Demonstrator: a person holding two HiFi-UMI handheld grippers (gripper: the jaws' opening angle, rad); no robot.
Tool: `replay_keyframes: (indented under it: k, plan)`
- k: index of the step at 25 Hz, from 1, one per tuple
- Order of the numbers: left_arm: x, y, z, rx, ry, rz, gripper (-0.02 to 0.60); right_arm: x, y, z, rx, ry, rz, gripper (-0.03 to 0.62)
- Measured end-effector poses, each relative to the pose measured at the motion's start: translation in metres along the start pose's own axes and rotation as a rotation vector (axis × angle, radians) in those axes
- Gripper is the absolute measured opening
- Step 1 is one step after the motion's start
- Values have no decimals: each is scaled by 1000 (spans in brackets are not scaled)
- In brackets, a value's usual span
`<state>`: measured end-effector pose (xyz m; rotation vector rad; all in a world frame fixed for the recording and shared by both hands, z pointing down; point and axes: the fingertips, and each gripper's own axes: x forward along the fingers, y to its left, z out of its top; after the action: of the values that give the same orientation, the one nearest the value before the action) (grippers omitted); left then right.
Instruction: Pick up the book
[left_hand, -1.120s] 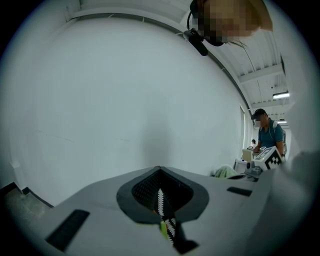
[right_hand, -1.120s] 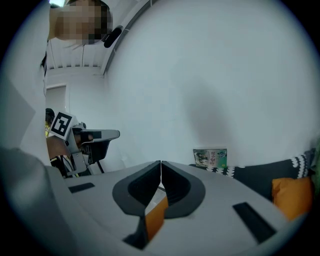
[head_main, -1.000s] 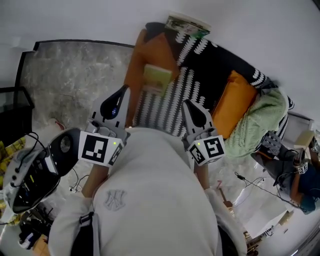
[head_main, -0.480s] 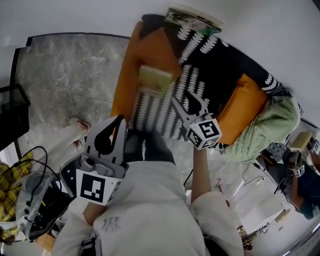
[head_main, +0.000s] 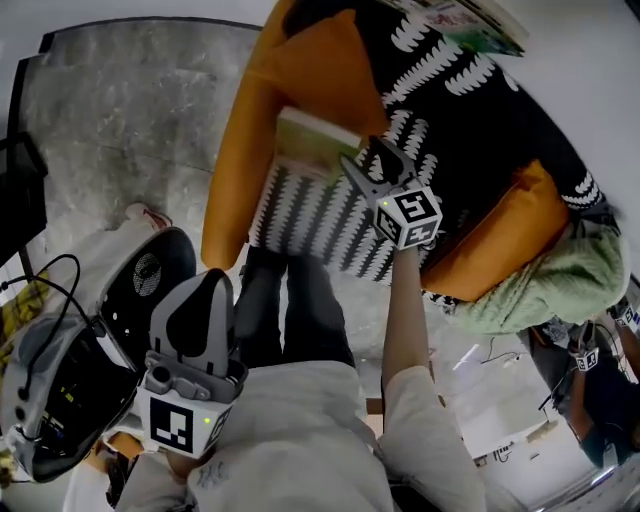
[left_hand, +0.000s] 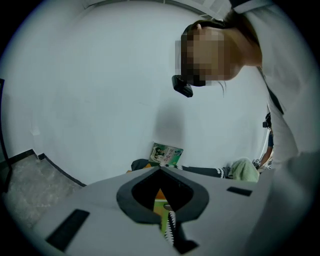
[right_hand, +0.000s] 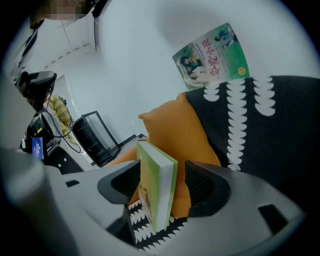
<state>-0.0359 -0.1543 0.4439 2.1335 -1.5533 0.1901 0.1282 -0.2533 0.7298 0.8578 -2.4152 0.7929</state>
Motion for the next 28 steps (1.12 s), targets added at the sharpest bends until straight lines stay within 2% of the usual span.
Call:
replay_keyframes:
  k: [4,9,11,12,13,20,24,28]
  plan:
    - [4,12,-13,-25,6,67,2,26,4,-27,-34,33,95,273]
    - [12,15,-22,-41,22,86,2,45,33,-47,-64,57,218,266]
    - [13,16,-27,-47,29,87,2,53,46,-59,-96,92,248,215]
    - [13,17,-29,-46,28,87,2,57,50,-62,-107,102,246,168]
    - [13,19,-30,-44,25,87,2,60,51,-63,-104,104,237,156]
    - [1,26,-11,-2,-7,98,2,38,51,-50,25,88,154,147]
    - [-13,32,10,44,-35,94,2,0,54,-11,138,8,84,146]
    - [-28,37,37,39,-90,77,2,-46,63,43,310,-124,23,146]
